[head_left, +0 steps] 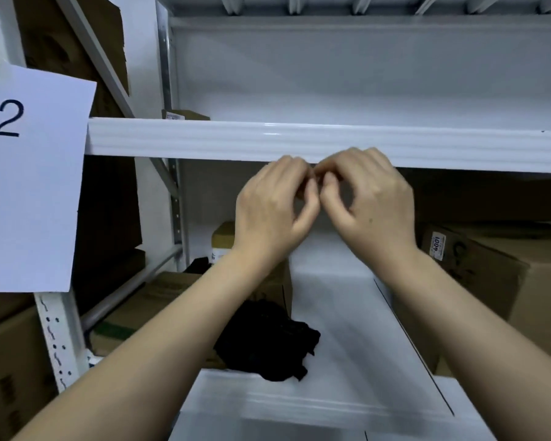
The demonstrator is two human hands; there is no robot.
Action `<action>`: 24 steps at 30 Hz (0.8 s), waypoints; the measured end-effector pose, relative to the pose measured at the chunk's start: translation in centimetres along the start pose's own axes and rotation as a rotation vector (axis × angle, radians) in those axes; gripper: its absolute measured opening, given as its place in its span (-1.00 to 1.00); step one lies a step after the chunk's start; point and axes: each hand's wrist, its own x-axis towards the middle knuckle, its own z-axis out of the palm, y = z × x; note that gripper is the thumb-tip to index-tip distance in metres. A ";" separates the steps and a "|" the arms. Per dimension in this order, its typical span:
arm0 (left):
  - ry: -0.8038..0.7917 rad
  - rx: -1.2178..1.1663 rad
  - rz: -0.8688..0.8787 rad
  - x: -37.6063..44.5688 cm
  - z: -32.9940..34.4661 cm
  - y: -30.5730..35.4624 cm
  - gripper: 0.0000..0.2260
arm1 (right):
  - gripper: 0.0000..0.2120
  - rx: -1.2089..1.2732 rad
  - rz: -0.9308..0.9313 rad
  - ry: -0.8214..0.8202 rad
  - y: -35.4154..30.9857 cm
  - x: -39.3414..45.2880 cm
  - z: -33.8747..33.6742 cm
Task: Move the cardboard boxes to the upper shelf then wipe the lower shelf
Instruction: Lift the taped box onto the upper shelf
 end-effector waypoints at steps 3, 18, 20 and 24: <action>-0.101 -0.001 -0.083 -2.7 0.7 -1.3 -0.86 | -0.79 -0.005 0.049 -0.103 -0.2 -2.3 1.9; -0.552 0.164 -0.546 -11.4 3.8 -12.4 -0.91 | -0.80 -0.101 0.567 -0.575 3.1 -10.3 12.4; -0.598 0.233 -0.517 -11.4 4.5 -13.8 -0.87 | -0.80 -0.112 0.601 -0.611 4.0 -10.5 13.3; -0.643 0.300 -0.530 -11.6 6.3 -16.5 -0.84 | -0.78 -0.128 0.594 -0.654 5.8 -10.2 15.6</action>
